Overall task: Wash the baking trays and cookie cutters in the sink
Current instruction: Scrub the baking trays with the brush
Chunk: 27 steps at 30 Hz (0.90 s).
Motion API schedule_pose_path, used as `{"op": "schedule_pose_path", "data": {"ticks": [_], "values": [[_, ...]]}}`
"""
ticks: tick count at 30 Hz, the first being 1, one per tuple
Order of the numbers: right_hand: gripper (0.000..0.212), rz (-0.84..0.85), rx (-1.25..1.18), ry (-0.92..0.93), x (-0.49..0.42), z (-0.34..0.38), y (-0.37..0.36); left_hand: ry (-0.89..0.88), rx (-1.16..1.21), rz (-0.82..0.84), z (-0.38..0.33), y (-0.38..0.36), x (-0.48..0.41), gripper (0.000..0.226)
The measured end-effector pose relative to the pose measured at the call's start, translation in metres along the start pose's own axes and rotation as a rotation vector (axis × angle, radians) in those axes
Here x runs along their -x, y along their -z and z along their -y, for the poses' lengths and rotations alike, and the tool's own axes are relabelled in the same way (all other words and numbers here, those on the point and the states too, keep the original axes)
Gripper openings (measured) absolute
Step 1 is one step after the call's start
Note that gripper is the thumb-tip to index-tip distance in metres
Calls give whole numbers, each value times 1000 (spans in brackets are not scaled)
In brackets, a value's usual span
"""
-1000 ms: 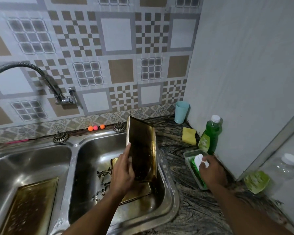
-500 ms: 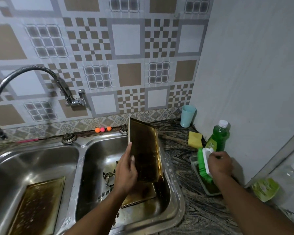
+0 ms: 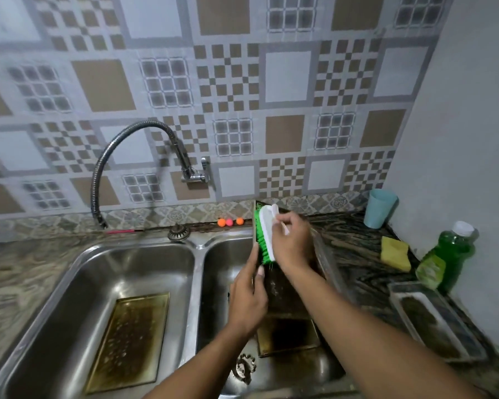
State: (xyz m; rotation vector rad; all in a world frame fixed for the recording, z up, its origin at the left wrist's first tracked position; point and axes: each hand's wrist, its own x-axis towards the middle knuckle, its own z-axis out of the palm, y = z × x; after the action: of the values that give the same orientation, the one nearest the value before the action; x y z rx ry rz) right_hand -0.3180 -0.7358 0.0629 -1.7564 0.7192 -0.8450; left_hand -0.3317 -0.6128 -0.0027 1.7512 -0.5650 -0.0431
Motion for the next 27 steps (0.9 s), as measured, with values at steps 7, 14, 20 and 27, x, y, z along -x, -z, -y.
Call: {"op": "schedule_pose_path", "data": {"ticks": [7, 14, 20, 27], "values": [[12, -101, 44, 7, -1, 0, -28, -51, -37, 2, 5, 43, -6, 55], [13, -17, 87, 29, 20, -10, -55, -68, -41, -109, 18, 79, -19, 52], [12, 77, 88, 79, 60, -23, -68, 25, -69, -173, 40, 101, -28, 50], [13, 82, 121, 79, 85, -38, -74, 79, -65, -182, 46, 117, -28, 50]]}}
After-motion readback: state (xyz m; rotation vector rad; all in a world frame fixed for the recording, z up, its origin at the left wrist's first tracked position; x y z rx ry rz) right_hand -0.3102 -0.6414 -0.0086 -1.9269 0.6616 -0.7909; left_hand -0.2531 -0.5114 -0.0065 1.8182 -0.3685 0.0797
